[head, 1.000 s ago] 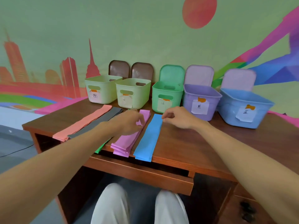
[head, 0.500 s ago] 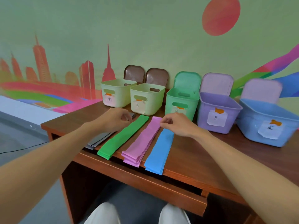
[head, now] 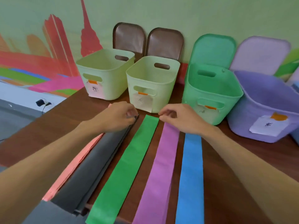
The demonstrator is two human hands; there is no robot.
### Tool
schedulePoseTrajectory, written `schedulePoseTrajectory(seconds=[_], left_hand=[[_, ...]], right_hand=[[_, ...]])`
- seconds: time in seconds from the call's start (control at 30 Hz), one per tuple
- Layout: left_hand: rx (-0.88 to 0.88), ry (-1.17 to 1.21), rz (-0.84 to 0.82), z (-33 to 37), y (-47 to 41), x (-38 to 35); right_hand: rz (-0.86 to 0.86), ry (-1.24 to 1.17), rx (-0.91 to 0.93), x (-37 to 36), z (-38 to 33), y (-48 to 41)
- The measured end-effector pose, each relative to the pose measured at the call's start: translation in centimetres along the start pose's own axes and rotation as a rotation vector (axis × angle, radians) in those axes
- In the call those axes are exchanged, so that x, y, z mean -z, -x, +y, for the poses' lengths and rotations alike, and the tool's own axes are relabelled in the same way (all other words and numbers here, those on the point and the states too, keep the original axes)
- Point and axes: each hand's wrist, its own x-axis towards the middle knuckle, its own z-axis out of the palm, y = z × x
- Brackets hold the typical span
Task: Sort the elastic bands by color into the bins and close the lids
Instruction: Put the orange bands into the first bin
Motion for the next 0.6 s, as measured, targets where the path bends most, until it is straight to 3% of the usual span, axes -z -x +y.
schedulePoseTrajectory(seconds=[0.23, 0.4, 0.6], left_hand=[[0.142, 0.117, -0.252, -1.7, 0.9, 12.0], [0.206, 0.16, -0.256, -3.4, 2.9, 19.8], [0.194, 0.201, -0.268, -5.9, 3.1, 22.0]], right_hand=[[-0.195, -0.14, -0.266, 5.9, -7.5, -2.4], [-0.281, -0.16, -0.369, 7.9, -15.2, -4.1], [-0.28, -0.137, -0.443, 6.7, -18.9, -6.1]])
